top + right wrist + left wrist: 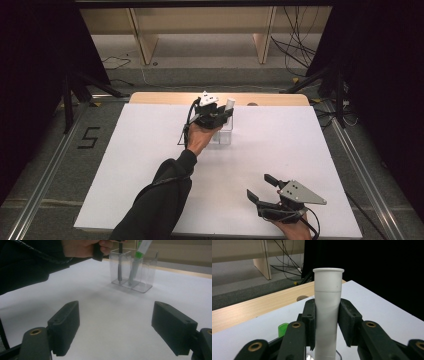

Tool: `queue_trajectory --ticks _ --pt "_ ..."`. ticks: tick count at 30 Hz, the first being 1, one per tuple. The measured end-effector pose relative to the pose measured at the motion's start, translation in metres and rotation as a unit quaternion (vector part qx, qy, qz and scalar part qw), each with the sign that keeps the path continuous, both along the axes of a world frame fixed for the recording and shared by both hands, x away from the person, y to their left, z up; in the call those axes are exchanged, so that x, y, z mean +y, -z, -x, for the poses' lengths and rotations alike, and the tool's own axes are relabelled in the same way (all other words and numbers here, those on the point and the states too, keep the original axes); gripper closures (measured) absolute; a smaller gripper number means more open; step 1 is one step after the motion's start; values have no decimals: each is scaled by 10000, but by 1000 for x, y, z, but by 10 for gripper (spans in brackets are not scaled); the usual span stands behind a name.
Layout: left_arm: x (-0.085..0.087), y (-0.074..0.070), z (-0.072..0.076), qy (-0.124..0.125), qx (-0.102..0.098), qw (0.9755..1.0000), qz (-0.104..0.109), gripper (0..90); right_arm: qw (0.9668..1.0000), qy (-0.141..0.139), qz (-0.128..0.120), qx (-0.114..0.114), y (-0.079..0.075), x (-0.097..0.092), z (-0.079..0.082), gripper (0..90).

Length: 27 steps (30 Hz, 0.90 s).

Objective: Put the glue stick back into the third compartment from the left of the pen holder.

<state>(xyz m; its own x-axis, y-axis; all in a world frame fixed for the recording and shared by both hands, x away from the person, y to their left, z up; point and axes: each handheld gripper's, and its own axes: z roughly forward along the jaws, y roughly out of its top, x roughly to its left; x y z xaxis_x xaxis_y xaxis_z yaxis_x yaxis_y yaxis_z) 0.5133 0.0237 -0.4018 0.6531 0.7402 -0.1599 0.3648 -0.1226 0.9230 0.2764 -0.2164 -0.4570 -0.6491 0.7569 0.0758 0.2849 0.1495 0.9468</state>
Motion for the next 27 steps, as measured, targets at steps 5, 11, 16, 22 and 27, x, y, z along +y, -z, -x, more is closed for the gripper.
queue_trajectory --ticks 5,11,16,22,27 --pt "-4 5 -2 -28 15 10000 -60 681 10000 -30 30 22 0 1 0 234" --pt "-5 8 -5 -89 27 9999 -135 680 10000 -20 25 22 0 0 0 234" --pt "-7 13 -6 -133 36 9997 -207 681 10000 -32 35 38 1 1 1 234" --pt "-8 15 -8 -173 54 9995 -242 680 10000 -50 50 37 1 0 1 235" --pt "-11 17 -7 -165 61 9993 -326 679 10000 -68 63 35 2 1 1 235"
